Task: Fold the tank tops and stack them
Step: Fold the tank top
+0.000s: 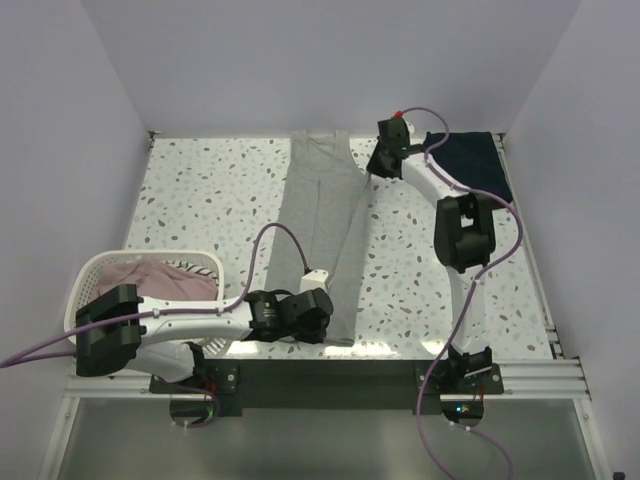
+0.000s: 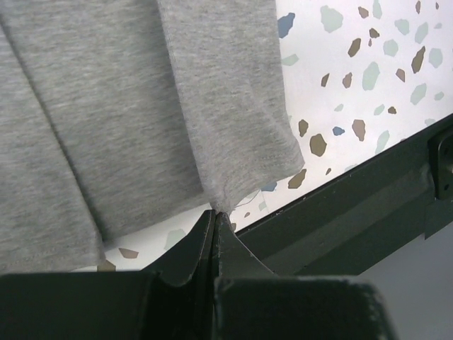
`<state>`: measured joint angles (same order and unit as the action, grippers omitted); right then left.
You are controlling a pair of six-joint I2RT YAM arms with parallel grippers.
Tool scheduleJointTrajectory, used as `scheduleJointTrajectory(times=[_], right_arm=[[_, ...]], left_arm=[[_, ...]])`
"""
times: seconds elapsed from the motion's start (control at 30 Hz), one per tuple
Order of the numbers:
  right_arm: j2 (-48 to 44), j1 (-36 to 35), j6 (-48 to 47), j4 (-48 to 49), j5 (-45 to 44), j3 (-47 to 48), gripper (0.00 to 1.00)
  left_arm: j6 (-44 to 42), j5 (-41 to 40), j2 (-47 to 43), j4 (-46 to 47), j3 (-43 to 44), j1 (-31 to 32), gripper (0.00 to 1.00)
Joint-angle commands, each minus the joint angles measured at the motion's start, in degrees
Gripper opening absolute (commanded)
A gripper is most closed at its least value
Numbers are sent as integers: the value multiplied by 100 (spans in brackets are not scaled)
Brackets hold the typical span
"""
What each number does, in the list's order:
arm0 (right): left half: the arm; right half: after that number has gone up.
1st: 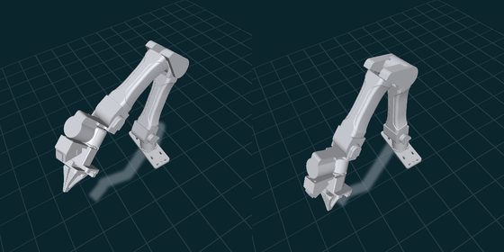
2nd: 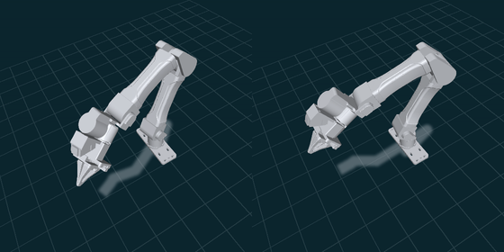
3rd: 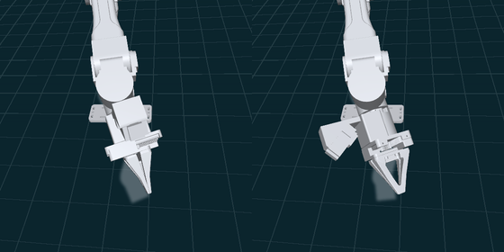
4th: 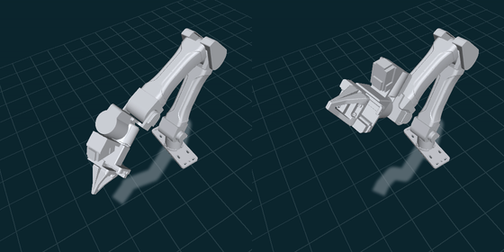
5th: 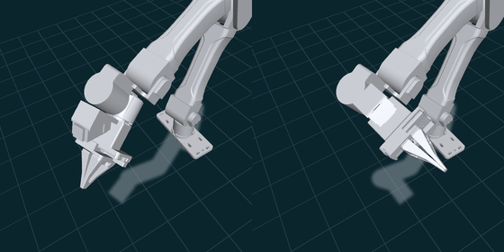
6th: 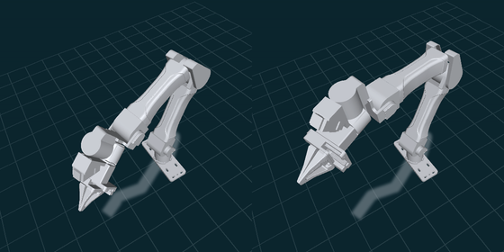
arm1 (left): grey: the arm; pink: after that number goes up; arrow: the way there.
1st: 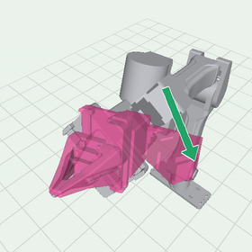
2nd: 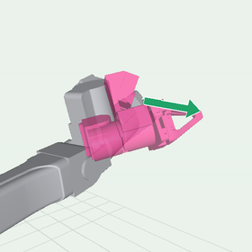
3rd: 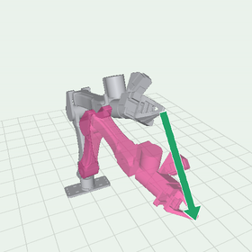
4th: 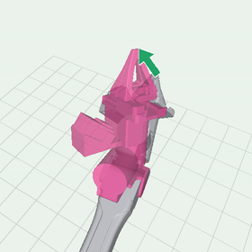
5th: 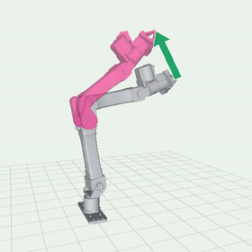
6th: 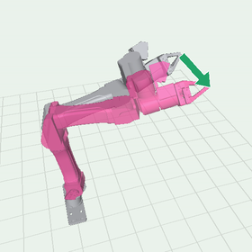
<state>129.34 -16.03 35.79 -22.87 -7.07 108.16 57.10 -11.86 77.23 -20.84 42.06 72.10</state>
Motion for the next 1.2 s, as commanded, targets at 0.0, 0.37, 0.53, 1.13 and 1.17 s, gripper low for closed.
scheduleJointTrajectory(times=[0.0,0.37,0.53,1.13,1.17], right_arm=[[-67,-119,209,-51,-189,503,0],[855,-515,288,-349,-163,1761,0],[1102,-664,306,-411,-163,2034,0],[1331,-1025,209,-103,-163,2086,0],[1348,-1033,209,-95,-163,2095,0]], left_arm=[[231,-282,-348,-112,-102,-46,0],[503,-458,-718,-474,-418,-46,0],[521,-423,-771,-500,-488,-46,0],[723,-300,-991,-658,-779,-46,0],[732,-300,-1008,-667,-796,-46,0]])
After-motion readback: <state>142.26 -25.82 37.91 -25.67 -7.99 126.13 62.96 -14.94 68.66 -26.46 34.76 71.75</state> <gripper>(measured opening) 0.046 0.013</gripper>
